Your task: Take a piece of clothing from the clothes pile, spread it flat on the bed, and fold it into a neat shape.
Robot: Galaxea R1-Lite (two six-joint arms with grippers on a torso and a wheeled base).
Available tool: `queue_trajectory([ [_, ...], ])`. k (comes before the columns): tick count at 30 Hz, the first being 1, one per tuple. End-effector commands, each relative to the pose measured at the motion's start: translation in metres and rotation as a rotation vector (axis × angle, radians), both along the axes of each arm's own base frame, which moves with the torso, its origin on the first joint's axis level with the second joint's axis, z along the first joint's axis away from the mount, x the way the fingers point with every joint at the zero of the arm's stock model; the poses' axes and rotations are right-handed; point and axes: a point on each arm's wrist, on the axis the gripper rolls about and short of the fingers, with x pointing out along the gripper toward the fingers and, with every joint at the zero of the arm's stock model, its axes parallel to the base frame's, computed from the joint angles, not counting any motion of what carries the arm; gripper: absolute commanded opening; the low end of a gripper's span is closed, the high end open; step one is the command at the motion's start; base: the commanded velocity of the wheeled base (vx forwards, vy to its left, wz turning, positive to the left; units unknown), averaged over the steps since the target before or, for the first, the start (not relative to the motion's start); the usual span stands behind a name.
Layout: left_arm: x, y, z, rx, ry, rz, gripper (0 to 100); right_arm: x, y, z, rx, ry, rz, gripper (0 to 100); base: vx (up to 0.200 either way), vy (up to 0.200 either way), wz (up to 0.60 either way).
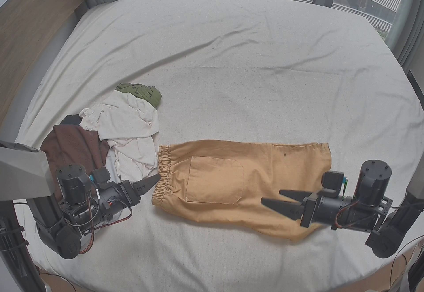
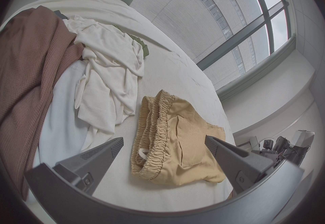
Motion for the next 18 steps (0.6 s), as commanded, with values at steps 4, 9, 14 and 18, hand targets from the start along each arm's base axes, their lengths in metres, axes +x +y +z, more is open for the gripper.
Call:
queue_trajectory([
  [4, 0.002, -0.004, -0.009, -0.005, 0.036, -0.003, 100, 0.011, -0.020, 0.015, 0.041, -0.060, -0.042, 100, 0.000, 0.000, 0.00],
  [9, 0.004, -0.010, -0.013, -0.001, 0.038, -0.022, 100, 0.014, -0.026, 0.016, 0.042, -0.065, -0.066, 100, 0.000, 0.000, 0.00],
  [14, 0.005, -0.019, -0.019, 0.007, 0.049, -0.043, 100, 0.016, -0.031, 0.017, 0.047, -0.068, -0.068, 100, 0.000, 0.000, 0.00],
  [18, 0.007, -0.025, -0.027, 0.028, 0.062, -0.018, 100, 0.016, -0.032, 0.018, 0.051, -0.081, -0.073, 100, 0.000, 0.000, 0.00],
])
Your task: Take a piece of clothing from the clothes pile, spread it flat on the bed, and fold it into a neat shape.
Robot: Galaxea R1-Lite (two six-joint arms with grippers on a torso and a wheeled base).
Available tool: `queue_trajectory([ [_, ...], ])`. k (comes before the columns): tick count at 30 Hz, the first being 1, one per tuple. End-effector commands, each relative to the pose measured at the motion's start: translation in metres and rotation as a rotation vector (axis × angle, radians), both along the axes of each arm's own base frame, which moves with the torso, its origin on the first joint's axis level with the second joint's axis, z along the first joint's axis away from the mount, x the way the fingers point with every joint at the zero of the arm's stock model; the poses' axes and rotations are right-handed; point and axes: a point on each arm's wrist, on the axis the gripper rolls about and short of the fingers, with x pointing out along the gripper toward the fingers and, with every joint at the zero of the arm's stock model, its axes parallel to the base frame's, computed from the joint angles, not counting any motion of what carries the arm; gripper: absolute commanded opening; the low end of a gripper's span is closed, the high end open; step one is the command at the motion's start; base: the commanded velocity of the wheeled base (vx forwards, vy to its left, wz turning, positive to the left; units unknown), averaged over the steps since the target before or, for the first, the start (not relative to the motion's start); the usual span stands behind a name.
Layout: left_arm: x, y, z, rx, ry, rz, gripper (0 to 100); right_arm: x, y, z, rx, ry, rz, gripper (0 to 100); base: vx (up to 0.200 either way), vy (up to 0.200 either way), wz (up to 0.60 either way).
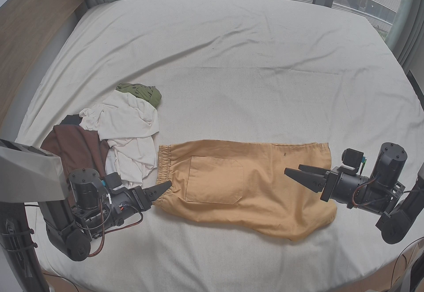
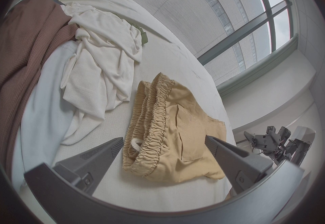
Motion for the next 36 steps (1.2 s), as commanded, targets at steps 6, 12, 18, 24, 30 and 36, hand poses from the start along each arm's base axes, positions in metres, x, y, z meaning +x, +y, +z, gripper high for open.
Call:
queue_trajectory([
  [6, 0.006, -0.007, -0.014, 0.018, 0.024, 0.021, 100, 0.000, -0.002, 0.002, 0.007, -0.015, -0.008, 100, 0.000, 0.000, 0.00],
  [12, 0.010, -0.008, -0.028, 0.035, 0.056, 0.022, 100, 0.000, -0.002, 0.003, 0.008, -0.021, -0.008, 100, 0.000, 0.000, 0.00],
  [18, 0.013, -0.014, -0.031, 0.031, 0.054, 0.012, 100, -0.001, -0.002, 0.005, 0.009, -0.024, -0.007, 100, 0.000, 0.000, 0.00],
  [24, 0.014, -0.019, -0.036, 0.029, 0.065, -0.002, 100, -0.002, -0.002, 0.004, 0.008, -0.022, -0.007, 100, 0.000, 0.000, 0.00],
  [30, 0.022, -0.025, -0.031, -0.048, 0.068, 0.013, 100, -0.002, -0.001, 0.003, 0.006, -0.018, -0.002, 100, 0.000, 0.000, 0.00],
  [36, 0.030, -0.028, -0.027, -0.121, 0.073, 0.032, 100, -0.003, -0.001, 0.003, 0.006, -0.018, -0.002, 100, 0.000, 0.000, 0.00],
])
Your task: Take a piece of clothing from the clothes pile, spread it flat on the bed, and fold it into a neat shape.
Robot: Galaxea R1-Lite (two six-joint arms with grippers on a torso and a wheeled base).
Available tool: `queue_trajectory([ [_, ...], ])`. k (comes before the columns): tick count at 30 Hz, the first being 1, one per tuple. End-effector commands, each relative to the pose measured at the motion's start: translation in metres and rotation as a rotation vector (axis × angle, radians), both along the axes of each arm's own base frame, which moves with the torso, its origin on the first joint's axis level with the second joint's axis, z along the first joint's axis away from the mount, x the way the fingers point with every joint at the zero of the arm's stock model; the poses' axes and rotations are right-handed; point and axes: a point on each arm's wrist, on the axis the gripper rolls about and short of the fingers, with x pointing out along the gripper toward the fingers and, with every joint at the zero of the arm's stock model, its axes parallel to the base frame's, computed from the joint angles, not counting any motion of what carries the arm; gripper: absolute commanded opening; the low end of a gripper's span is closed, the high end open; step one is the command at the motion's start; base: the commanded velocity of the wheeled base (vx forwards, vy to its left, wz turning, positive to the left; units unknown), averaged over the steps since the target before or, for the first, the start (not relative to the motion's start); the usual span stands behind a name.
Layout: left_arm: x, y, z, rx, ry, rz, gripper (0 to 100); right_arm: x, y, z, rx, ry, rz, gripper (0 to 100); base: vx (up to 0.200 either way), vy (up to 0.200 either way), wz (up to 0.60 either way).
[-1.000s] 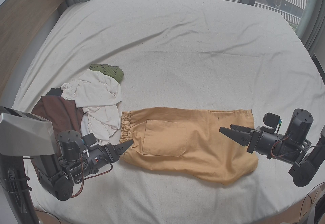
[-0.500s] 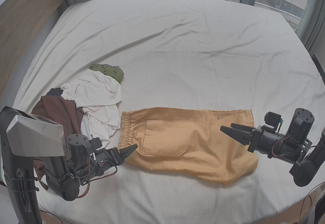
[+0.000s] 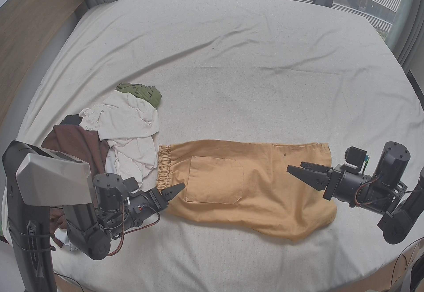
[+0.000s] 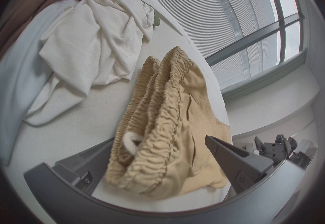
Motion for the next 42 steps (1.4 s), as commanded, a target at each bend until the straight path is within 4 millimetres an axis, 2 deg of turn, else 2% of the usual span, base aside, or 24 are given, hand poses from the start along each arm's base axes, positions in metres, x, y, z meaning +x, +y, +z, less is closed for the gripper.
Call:
queue_trajectory([
  [1, 0.005, -0.003, 0.001, -0.017, -0.013, 0.001, 100, 0.000, 0.000, 0.000, 0.000, 0.001, 0.002, 100, 0.000, 0.000, 0.00],
  [5, 0.007, -0.010, 0.001, -0.039, -0.010, -0.011, 100, -0.001, 0.001, 0.000, -0.001, 0.002, 0.003, 100, 0.000, 0.000, 0.00],
  [18, 0.018, -0.013, -0.007, -0.057, -0.007, 0.028, 100, -0.002, 0.002, -0.002, -0.004, 0.007, 0.008, 100, 0.000, 0.000, 0.00],
  [19, 0.018, -0.013, -0.009, -0.055, -0.007, 0.034, 0, -0.002, 0.002, -0.002, -0.004, 0.007, 0.010, 100, 0.000, 0.000, 0.00],
  [28, 0.019, -0.007, -0.005, -0.048, -0.018, 0.070, 0, -0.002, 0.002, -0.003, -0.007, 0.011, 0.010, 100, 0.000, 0.000, 0.00],
  [36, 0.009, 0.013, 0.032, -0.065, -0.087, 0.149, 0, -0.003, 0.001, -0.005, -0.012, 0.024, 0.008, 100, 0.000, 0.000, 0.00],
  [42, 0.005, 0.027, 0.039, -0.063, -0.096, 0.185, 0, -0.003, 0.001, -0.007, -0.014, 0.030, 0.010, 100, 0.000, 0.000, 0.00],
])
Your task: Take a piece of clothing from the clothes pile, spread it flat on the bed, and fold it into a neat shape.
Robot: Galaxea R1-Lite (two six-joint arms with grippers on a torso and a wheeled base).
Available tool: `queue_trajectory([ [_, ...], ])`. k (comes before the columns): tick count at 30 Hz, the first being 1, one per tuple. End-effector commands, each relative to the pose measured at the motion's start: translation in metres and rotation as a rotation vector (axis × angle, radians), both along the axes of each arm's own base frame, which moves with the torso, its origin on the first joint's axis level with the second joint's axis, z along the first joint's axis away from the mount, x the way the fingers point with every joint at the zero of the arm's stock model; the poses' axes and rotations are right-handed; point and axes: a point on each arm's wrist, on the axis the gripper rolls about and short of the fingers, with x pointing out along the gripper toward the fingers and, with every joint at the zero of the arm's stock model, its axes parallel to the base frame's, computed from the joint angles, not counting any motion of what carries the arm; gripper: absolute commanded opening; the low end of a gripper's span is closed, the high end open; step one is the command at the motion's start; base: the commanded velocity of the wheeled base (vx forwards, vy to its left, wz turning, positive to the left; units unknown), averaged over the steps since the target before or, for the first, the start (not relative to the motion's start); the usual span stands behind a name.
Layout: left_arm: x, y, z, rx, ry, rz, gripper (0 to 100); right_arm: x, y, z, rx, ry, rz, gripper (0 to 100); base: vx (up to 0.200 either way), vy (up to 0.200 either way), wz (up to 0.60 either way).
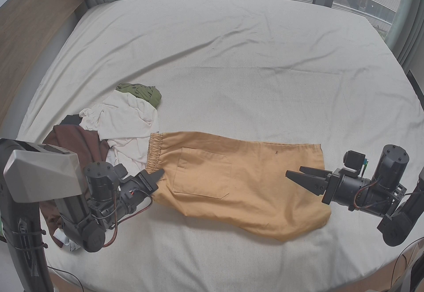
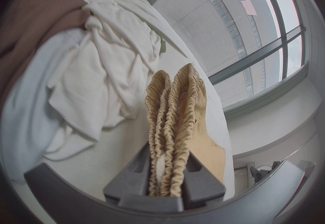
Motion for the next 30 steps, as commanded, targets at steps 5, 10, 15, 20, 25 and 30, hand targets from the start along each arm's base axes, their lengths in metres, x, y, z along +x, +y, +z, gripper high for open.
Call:
queue_trajectory([
  [5, -0.005, 0.015, 0.012, 0.005, -0.023, 0.039, 0, 0.000, 0.000, -0.003, -0.005, 0.013, 0.001, 100, 0.000, 0.000, 0.00],
  [10, -0.008, 0.023, 0.017, 0.004, -0.032, 0.057, 0, -0.001, 0.000, -0.004, -0.006, 0.018, 0.001, 100, 0.000, 0.000, 0.00],
  [15, -0.009, 0.031, 0.020, 0.016, -0.035, 0.074, 0, -0.001, 0.000, -0.004, -0.006, 0.018, 0.001, 100, 0.000, 0.000, 0.00],
  [20, -0.011, 0.039, 0.017, 0.027, -0.020, 0.095, 0, 0.000, 0.001, -0.007, -0.009, 0.026, 0.003, 100, 0.000, 0.000, 0.00],
  [25, -0.014, 0.043, 0.016, 0.033, -0.011, 0.104, 0, 0.001, 0.001, -0.008, -0.011, 0.031, 0.005, 100, 0.000, 0.000, 0.00],
  [30, -0.013, 0.051, 0.020, 0.030, -0.024, 0.130, 0, 0.001, 0.002, -0.009, -0.013, 0.036, 0.006, 100, 0.000, 0.000, 0.00],
])
